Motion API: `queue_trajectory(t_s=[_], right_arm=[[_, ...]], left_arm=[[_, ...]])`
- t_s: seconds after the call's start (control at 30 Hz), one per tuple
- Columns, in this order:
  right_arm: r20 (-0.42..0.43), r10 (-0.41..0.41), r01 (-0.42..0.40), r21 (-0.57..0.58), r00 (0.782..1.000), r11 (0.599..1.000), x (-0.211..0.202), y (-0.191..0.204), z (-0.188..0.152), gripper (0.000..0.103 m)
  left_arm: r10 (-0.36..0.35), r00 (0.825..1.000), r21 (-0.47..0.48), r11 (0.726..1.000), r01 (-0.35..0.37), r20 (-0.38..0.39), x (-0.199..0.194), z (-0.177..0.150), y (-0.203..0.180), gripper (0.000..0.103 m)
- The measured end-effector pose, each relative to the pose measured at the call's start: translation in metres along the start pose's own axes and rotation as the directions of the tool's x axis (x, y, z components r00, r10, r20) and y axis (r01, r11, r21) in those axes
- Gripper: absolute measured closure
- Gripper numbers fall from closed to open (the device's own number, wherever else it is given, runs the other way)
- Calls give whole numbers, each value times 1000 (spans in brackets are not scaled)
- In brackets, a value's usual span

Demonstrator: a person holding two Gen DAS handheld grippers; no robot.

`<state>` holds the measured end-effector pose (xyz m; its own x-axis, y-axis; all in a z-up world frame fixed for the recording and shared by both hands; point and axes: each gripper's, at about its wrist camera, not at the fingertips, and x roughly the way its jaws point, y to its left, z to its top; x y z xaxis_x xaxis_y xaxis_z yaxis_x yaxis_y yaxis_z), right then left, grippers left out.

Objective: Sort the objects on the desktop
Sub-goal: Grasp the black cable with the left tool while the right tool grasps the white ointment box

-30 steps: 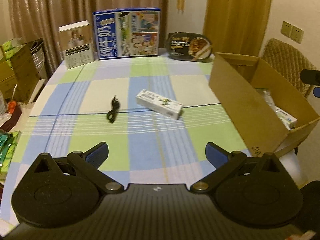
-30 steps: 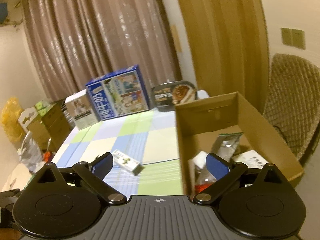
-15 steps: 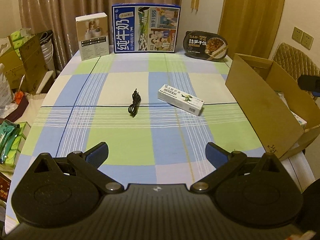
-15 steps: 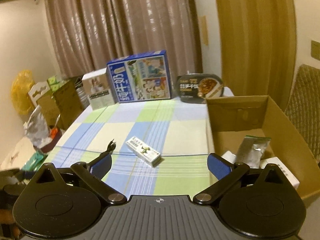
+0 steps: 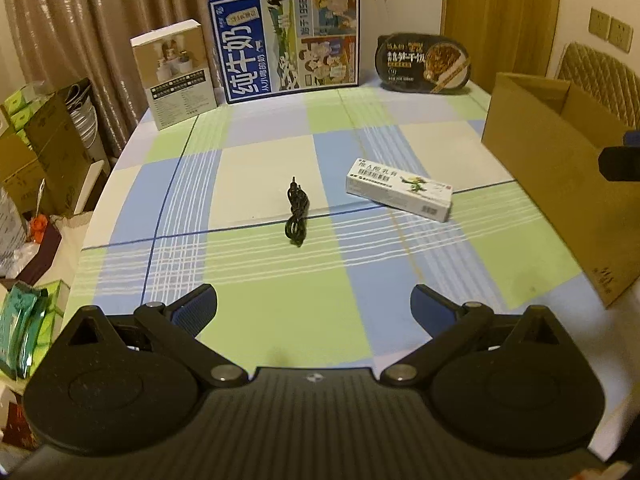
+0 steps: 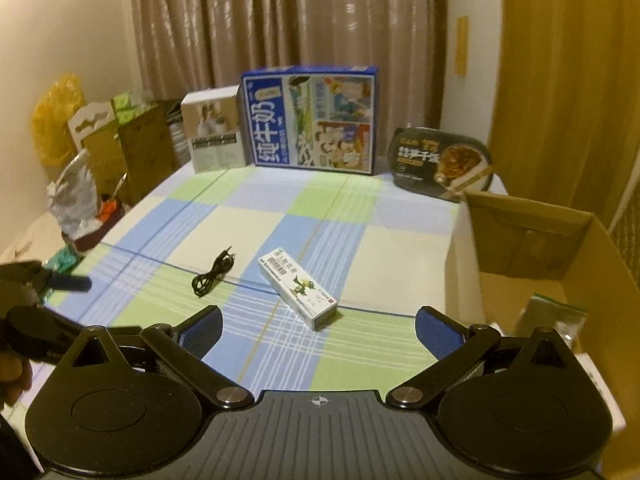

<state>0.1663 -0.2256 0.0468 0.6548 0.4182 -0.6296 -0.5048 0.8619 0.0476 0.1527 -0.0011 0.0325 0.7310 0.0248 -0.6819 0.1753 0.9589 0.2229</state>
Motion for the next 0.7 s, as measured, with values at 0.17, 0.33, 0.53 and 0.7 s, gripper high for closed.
queue_trajectory(t_s=[0.17,0.33,0.53,0.7], right_arm=[[-24,8,-9,-45,1000,999,30,2,6,3],[-51,8,-14,-118,999,993,59,5,8,3],[-79,-8,-2,-138,997,990,90,-1,4,3],[-90,-12,1,-120,996,993,117,-4,-1,11]], left_arm=[[-7,1000,3,1000,7,6,25,8,13,2],[-11,1000,20,1000,10,23,52,16,21,2],[-19,1000,24,1000,19,4,87,23,31,2],[-35,999,84,996,33,15,104,30,31,2]])
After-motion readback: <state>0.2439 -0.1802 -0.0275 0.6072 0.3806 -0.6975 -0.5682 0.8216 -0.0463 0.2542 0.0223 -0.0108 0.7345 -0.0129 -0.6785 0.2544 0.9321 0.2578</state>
